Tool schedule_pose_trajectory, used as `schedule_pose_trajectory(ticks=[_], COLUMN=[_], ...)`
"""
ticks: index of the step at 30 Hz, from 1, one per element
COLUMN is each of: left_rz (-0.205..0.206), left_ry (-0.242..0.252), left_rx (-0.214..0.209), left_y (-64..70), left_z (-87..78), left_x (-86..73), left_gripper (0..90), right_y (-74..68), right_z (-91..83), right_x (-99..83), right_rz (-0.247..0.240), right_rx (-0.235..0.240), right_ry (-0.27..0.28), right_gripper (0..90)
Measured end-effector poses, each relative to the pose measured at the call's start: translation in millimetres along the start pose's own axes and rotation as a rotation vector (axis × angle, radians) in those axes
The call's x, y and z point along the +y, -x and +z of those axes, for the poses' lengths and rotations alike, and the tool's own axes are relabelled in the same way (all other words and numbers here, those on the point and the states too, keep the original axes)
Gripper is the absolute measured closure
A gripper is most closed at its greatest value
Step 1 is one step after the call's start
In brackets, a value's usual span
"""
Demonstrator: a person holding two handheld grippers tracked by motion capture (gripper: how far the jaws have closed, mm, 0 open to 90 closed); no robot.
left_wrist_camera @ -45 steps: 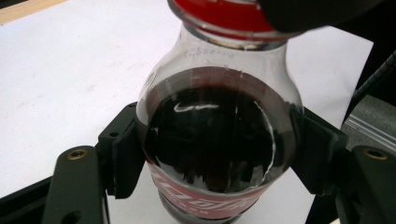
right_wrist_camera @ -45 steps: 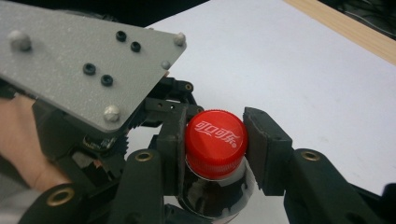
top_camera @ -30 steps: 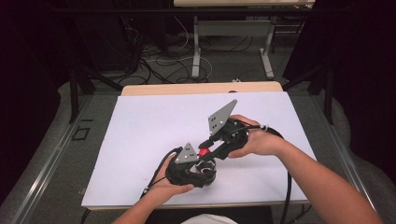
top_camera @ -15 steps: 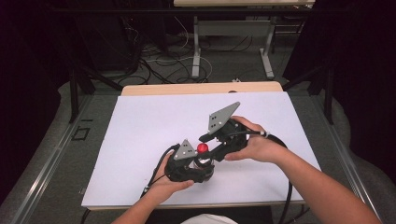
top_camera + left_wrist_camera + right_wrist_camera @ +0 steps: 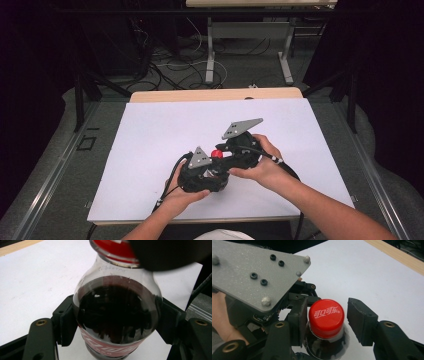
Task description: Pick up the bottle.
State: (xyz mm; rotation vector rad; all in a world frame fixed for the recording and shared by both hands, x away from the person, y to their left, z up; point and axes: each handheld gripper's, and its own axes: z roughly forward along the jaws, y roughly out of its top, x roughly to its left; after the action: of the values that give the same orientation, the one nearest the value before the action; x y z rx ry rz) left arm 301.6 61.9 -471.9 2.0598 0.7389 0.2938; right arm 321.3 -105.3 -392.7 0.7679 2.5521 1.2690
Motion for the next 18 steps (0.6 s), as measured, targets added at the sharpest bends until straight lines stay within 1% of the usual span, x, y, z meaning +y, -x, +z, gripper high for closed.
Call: schedule_pose_trajectory(ticks=[1,2,3,4,5,6,7,8,9,10,11,12,13,14,15,16,17,18], left_rz=[-0.002,-0.003,-0.005,-0.005,0.003,0.004,0.010,0.015,0.018,0.016,0.020,0.019,0.019,0.038,0.038,0.040,0.049,0.049], left_ry=[0.000,0.009,0.003,0.003,0.010,-0.001,0.000,0.001,-0.001,-0.008,-0.006,-0.007,-0.007,-0.007,-0.007,-0.008,-0.006,-0.006], left_rx=[0.001,0.011,0.011,0.011,0.007,-0.001,0.009,0.008,-0.002,-0.010,-0.014,-0.034,-0.034,-0.044,-0.044,-0.066,-0.076,-0.076], left_y=[0.4,1.2,1.5,1.5,0.6,0.4,0.8,0.8,1.0,1.4,1.4,1.5,1.5,2.6,2.6,4.2,4.4,4.4], left_z=[0.1,0.6,0.0,0.0,-0.4,-1.5,-1.4,-1.2,-1.1,-2.0,-2.2,-2.9,-2.9,-3.5,-3.5,-3.7,-3.7,-3.7], left_x=[0.3,0.3,0.4,0.4,0.7,0.9,0.5,-0.1,-0.6,-1.1,-1.5,-1.8,-1.8,-2.3,-2.3,-3.2,-3.7,-3.7], left_gripper=[29.8,29.8,29.9,29.9,29.9,29.9,29.9,29.9,29.9,29.9,29.9,29.9,29.9,29.9,29.9,30.0,29.9,29.9], right_y=[-0.8,-2.0,-2.2,-3.1,-3.4,-3.3,-1.9,-0.3,2.8,7.2,10.4,15.4,15.4,22.6,25.6,27.5,28.7,29.8], right_z=[1.3,1.9,1.6,1.4,1.1,0.7,1.2,1.8,1.7,2.1,2.6,2.3,2.3,2.3,2.8,2.6,2.4,2.7], right_x=[-0.5,-0.9,-0.7,-0.6,-0.5,-0.2,-0.3,0.1,0.8,2.3,3.1,4.5,4.5,6.3,7.2,7.8,8.4,9.2], right_rz=[0.006,0.013,0.003,0.002,-0.007,-0.013,-0.035,-0.061,-0.083,-0.089,-0.120,-0.172,-0.172,-0.235,-0.267,-0.281,-0.307,-0.336], right_rx=[-0.002,-0.010,-0.022,-0.024,-0.020,-0.013,0.002,0.026,0.052,0.095,0.136,0.191,0.191,0.272,0.299,0.333,0.357,0.377], right_ry=[0.003,0.001,-0.005,-0.002,-0.001,-0.003,0.002,0.000,-0.015,-0.029,-0.035,-0.052,-0.052,-0.069,-0.070,-0.080,-0.089,-0.094], right_gripper=[54.1,57.5,58.0,58.2,58.4,58.5,58.6,58.7,58.7,58.7,58.7,58.7,58.7,58.7,58.7,58.7,58.7,58.7])
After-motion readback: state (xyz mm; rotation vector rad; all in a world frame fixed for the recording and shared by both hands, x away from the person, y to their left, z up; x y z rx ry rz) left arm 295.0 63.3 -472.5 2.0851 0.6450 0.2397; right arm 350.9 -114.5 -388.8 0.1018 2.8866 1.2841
